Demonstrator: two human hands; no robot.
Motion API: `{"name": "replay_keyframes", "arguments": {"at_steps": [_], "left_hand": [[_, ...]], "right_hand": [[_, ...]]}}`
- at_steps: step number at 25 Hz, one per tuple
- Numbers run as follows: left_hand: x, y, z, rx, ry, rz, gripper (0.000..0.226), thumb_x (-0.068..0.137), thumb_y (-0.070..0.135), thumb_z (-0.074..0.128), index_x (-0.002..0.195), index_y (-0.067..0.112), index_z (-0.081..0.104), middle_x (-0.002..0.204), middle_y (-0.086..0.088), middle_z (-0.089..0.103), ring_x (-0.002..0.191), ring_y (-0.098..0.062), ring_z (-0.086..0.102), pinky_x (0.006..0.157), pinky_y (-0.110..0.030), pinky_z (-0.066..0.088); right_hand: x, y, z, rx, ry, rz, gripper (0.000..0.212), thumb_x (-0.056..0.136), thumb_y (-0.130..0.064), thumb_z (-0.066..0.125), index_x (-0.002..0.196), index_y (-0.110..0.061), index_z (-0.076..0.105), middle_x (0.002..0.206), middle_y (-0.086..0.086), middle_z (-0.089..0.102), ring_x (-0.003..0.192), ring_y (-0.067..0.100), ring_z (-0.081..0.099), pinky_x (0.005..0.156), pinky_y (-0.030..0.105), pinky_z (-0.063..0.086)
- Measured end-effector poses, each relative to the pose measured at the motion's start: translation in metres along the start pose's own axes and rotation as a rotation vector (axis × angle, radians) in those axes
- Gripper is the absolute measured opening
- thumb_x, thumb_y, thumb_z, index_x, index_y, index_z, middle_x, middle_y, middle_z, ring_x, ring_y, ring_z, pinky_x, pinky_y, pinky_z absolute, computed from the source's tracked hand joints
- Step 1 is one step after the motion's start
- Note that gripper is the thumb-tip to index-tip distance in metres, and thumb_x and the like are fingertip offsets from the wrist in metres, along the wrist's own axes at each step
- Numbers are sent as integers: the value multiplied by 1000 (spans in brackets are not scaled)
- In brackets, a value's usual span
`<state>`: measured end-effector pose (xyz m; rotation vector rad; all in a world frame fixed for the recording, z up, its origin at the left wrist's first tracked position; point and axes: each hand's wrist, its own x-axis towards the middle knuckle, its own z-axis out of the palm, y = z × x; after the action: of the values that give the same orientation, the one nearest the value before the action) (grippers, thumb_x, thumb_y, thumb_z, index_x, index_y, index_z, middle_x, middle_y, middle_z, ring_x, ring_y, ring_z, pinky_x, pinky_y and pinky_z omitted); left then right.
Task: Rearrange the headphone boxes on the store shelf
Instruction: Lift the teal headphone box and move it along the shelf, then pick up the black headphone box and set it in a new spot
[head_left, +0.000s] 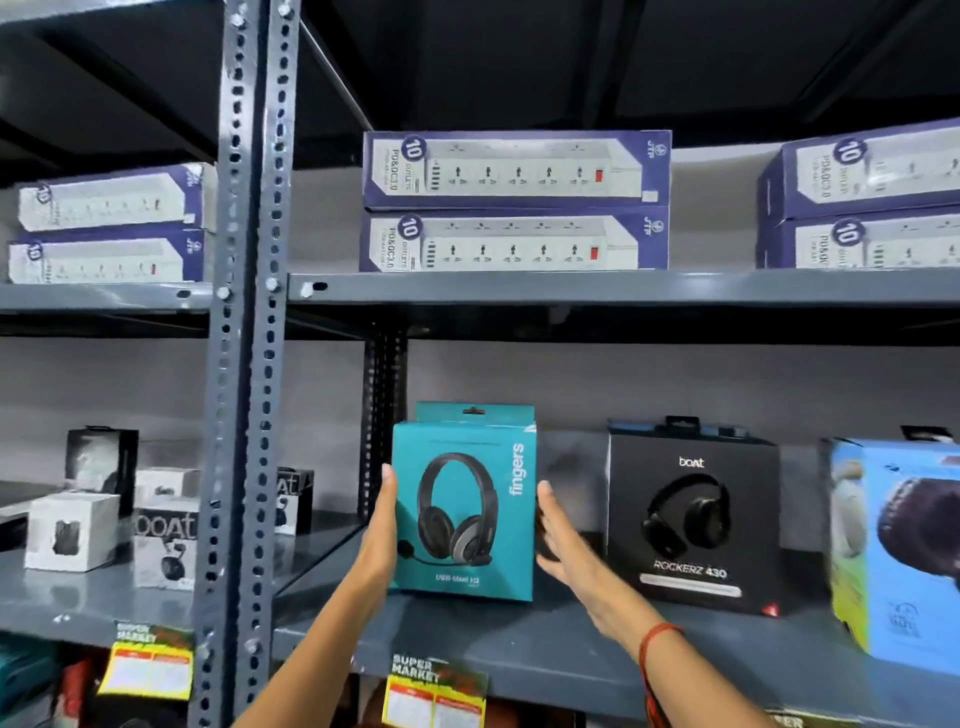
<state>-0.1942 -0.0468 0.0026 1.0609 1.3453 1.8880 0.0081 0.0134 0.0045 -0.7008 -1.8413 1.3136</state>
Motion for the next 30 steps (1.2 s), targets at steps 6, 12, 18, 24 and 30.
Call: {"name": "replay_keyframes", "arguments": {"at_steps": [6, 12, 18, 24, 30], "left_hand": [[22, -28, -6, 8, -25, -44, 115, 60, 100, 33, 154, 36, 51, 152, -7, 62, 133, -29, 62, 118, -56, 45], [17, -11, 8, 155, 210, 219, 107, 85, 88, 25, 168, 22, 22, 175, -9, 30, 160, -31, 30, 130, -54, 23], [-2, 61, 113, 210, 196, 561, 82, 100, 62, 27, 168, 17, 18, 178, -2, 20, 165, -18, 14, 133, -36, 2], [-14, 32, 222, 39, -154, 79, 85, 95, 79, 23, 166, 31, 28, 176, 4, 26, 163, -21, 22, 132, -45, 12], [12, -51, 239, -13, -155, -216, 104, 85, 90, 19, 160, 22, 44, 165, -12, 47, 151, -31, 46, 126, -46, 35]], "right_hand": [[21, 25, 5, -34, -13, -24, 55, 80, -78, 23, 132, -62, 13, 136, -30, 25, 129, 0, 25, 117, 37, 23], [8, 19, -24, -60, 115, -33, 97, 72, -87, 29, 155, -45, -1, 164, -19, 3, 153, 20, 9, 123, 51, 6], [-34, -35, -120, 3, 435, -209, 108, 66, -91, 35, 157, -36, 16, 167, -13, 16, 151, 8, 16, 125, 42, 12], [-60, -18, -214, 94, 622, -171, 79, 90, -76, 32, 157, -37, 15, 168, -13, 12, 152, 8, 12, 125, 43, 9], [-44, 41, -236, 101, 450, 107, 79, 86, -82, 27, 154, -47, 8, 164, -23, 0, 152, 8, 0, 124, 42, 1]]}}
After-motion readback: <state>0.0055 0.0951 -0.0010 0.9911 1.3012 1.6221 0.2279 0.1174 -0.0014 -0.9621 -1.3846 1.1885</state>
